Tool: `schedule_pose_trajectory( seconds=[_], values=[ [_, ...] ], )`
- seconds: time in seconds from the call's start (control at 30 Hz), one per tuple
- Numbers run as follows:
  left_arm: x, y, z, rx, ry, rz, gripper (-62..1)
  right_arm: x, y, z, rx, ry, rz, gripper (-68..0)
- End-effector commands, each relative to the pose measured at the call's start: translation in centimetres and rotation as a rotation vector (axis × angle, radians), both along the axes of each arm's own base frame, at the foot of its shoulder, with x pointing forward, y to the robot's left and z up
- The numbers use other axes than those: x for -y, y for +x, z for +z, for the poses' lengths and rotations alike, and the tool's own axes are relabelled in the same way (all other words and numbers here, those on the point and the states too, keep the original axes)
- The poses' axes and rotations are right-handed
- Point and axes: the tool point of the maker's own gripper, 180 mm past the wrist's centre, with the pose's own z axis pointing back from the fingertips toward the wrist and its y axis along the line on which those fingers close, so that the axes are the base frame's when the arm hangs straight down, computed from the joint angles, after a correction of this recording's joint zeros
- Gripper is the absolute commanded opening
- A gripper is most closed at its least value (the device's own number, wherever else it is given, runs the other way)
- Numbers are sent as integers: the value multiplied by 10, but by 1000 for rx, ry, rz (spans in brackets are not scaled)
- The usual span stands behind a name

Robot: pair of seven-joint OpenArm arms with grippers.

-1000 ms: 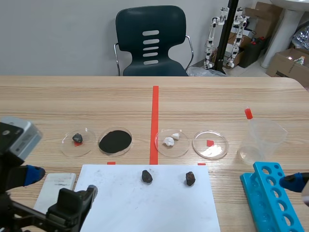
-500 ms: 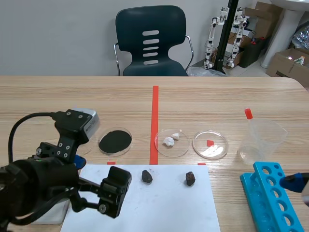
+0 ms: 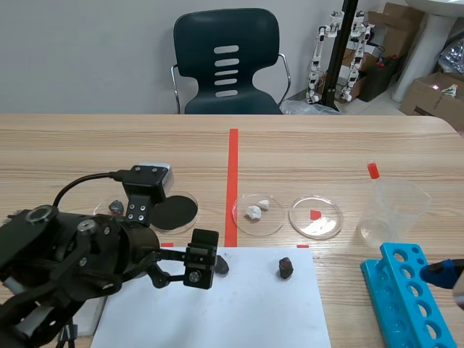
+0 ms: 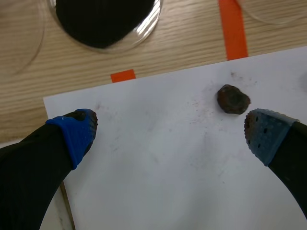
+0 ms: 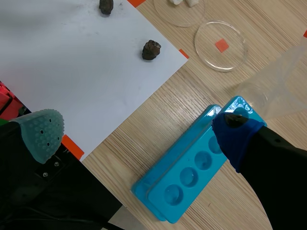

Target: Pick up the middle mineral with the left hand

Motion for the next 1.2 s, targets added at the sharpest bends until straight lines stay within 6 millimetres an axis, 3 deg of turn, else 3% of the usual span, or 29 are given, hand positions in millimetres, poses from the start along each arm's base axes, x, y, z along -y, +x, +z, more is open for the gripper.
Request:
schedule_pose_trajectory(
  seconds=[0.0,0.27,0.6,1.17],
  values=[
    [4,5,2,10,-2,19,14,-2,7,10,37,14,2,-19],
    [27,13,-14,-43,18,29,14,-2,7,10,37,14,2,-19],
    [63,27,3,2,-10,-37,14,-2,7,10,37,13,3,-19],
    [66,19,-28,-160,47,-14,14,-2,7,10,37,14,2,-19]
  ],
)
